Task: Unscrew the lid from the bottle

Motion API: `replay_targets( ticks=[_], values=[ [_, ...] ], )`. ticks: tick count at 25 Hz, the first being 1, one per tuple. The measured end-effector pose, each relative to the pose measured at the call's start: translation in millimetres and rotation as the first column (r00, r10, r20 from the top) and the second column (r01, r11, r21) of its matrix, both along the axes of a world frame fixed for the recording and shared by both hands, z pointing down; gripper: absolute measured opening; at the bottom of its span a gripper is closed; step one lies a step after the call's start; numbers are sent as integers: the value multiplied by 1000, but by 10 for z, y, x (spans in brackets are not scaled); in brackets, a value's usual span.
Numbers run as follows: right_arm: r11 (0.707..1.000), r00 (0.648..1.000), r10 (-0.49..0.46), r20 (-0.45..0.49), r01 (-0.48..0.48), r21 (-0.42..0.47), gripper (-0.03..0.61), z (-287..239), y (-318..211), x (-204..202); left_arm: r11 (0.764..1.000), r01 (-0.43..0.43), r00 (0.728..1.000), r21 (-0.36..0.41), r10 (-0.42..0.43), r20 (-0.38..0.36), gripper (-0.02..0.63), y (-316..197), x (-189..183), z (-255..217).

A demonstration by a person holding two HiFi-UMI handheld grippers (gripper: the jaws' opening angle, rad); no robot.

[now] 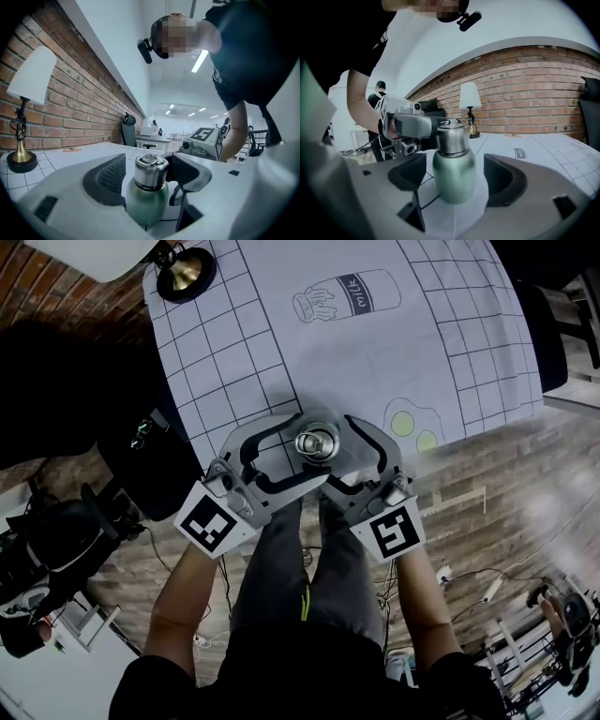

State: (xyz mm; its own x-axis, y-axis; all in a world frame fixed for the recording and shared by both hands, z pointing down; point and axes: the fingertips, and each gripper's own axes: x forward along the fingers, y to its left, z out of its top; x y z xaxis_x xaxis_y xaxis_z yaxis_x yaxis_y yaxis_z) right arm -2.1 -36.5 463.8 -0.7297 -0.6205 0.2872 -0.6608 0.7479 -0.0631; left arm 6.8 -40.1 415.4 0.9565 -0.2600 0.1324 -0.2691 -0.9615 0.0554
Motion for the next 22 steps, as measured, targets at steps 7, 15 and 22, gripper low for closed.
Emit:
replay_targets(
  ticks=[7, 15, 22],
  values=[
    [999, 999, -50, -12, 50, 15, 350, 73, -61, -122, 997, -75, 997, 13, 74, 4, 322, 27, 122, 29],
    [997, 997, -77, -24, 77, 4, 348, 146, -104, -161, 984, -179, 984, 8, 179, -10, 325, 0, 200, 54],
    [996, 996, -84, -14, 84, -4, 348, 177, -125, -184, 964, -266, 964, 15, 267, -16, 311, 12, 259, 46]
  ],
)
